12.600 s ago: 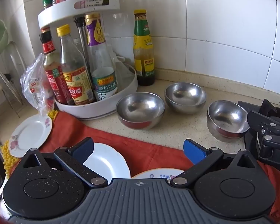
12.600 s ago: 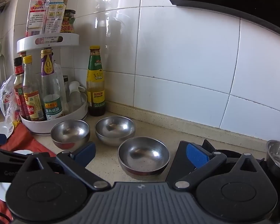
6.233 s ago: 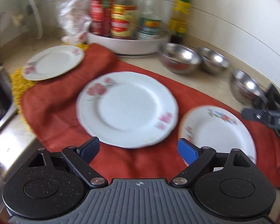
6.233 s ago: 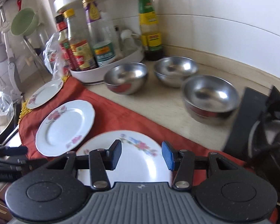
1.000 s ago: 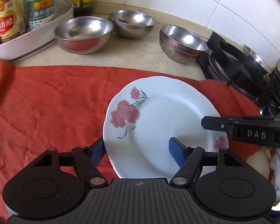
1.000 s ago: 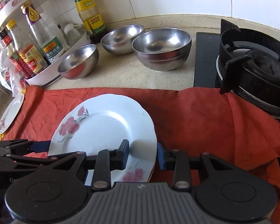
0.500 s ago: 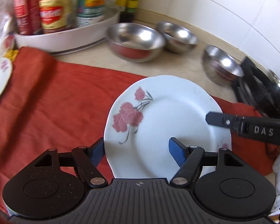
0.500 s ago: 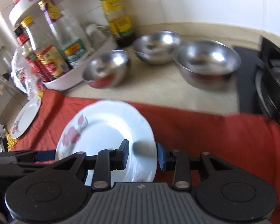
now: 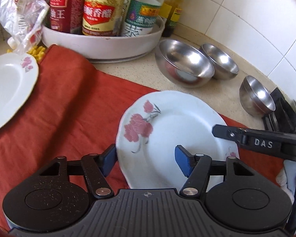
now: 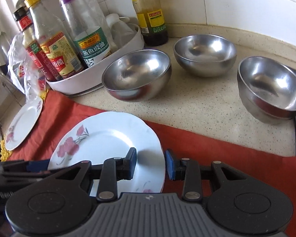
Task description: Organize plates and bowls
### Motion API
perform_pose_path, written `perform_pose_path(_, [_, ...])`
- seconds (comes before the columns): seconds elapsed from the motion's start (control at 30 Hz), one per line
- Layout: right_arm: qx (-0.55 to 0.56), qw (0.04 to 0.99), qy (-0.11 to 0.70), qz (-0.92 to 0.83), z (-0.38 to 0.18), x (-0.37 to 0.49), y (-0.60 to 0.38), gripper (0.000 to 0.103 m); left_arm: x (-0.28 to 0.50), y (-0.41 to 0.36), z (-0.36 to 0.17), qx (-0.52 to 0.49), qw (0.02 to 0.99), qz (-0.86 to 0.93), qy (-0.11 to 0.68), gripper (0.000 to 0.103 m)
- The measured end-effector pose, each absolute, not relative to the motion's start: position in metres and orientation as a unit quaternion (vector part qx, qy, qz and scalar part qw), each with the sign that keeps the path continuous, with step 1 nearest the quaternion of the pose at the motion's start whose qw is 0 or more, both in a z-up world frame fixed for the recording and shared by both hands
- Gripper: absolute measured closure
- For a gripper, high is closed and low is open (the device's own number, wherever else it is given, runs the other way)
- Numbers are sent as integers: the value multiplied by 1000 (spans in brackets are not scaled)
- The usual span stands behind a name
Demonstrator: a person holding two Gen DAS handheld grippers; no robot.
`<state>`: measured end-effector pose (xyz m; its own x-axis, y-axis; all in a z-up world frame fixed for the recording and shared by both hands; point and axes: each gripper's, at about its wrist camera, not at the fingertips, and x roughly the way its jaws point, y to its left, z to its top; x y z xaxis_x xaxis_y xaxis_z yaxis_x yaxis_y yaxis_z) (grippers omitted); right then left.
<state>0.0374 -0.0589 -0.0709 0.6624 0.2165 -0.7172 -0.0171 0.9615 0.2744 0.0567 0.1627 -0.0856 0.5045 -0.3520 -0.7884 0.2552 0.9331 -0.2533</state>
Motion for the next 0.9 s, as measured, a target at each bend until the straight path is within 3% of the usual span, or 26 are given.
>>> perform_pose_path(0.2, [98, 916, 383, 66, -52, 35, -52, 69, 53, 191, -70, -67, 880, -149, 445, 24])
perform_pose_path(0.9, [42, 901, 360, 238, -20, 97, 92, 68, 67, 324, -33, -65, 923, 25, 378, 20])
